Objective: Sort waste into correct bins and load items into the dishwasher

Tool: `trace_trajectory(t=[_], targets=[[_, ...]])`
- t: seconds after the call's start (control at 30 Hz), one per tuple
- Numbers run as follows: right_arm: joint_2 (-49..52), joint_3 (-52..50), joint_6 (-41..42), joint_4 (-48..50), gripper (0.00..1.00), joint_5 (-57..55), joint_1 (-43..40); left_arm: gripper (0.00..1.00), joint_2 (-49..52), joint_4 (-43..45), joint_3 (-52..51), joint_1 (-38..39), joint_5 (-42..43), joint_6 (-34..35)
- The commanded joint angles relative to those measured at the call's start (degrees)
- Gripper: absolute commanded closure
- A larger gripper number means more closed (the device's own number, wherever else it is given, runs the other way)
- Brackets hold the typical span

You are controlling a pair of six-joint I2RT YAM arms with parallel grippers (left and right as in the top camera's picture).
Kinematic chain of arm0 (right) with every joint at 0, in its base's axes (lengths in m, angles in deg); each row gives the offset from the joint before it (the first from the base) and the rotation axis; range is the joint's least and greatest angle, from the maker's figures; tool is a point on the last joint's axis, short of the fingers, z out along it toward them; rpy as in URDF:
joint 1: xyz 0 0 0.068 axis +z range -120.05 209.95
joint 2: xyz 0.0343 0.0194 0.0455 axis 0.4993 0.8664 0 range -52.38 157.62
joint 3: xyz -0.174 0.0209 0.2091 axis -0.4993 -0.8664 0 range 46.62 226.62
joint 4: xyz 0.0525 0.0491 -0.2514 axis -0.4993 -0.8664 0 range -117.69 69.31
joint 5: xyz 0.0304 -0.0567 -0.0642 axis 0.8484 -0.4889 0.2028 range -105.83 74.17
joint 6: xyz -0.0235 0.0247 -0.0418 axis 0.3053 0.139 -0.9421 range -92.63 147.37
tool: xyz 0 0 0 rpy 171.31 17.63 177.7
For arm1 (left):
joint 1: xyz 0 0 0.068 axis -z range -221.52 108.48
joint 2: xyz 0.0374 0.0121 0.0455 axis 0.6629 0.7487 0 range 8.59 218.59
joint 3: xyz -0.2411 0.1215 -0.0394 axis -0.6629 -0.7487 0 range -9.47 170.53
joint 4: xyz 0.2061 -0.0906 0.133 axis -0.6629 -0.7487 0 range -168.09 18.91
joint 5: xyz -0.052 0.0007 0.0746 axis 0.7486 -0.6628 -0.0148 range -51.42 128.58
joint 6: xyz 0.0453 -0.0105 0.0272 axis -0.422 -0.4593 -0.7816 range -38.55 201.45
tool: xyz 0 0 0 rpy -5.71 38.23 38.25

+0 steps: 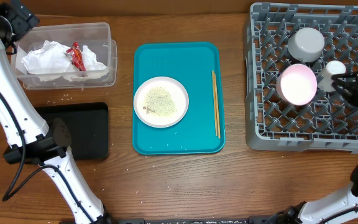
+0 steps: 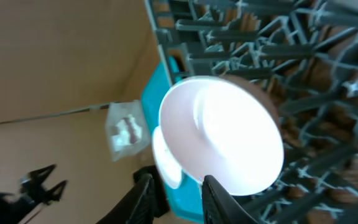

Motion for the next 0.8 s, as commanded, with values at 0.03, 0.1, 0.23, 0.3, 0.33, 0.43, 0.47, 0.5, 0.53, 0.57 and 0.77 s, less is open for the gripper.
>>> trace_trajectory(t=[0.03,0.1,0.23,0.3,0.33,0.43,0.47,0.5,0.53,0.57,0.77], targets=[[-3.10,3.96,1.40,0.94,0.71,-7.85,4.68,0.00,-0.17,-0.09,0.11,-0.22,-0.39,-1.29],[-3.37,4.72,2.71,2.08,0.71,-11.13,7.78,0.00,-0.17,-0.09,0.11,-0.22,-0.39,-1.29],[-3.41,4.90,13.14,6.03,0.69,-28.81,17.20,0.00,-0.17,-0.09,0.11,-0.22,-0.39,-1.29],[-3.41,4.90,17.66,7.26,0.68,-38.23,22.71,0.00,-0.17,-0.09,0.11,-0.22,-0.37,-1.29],[-3.41,4.90,18.91,7.65,0.67,-41.29,25.00,0.00,-0.17,-0.09,0.11,-0.22,-0.37,-1.29],[-3.37,4.90,22.97,8.39,0.63,-50.05,31.10,0.00,-0.17,-0.09,0.11,-0.22,-0.39,-1.29],[-3.34,4.87,24.83,8.46,0.63,-53.29,32.76,0.00,-0.17,-0.09,0.11,-0.22,-0.39,-1.29],[-3.34,4.79,26.75,8.61,0.63,-56.46,34.25,0.00,-0.17,-0.09,0.11,-0.22,-0.39,-1.29],[-3.34,4.55,28.00,8.90,0.63,-58.75,35.58,0.00,-0.17,-0.09,0.11,-0.22,-0.39,-1.29],[-3.34,4.33,28.63,9.18,0.64,-60.24,36.46,0.00,-0.17,-0.09,0.11,-0.22,-0.39,-1.29],[-3.30,1.36,31.69,12.74,0.64,-63.23,40.57,0.00,-0.17,-0.09,0.11,-0.22,-0.39,-1.29]])
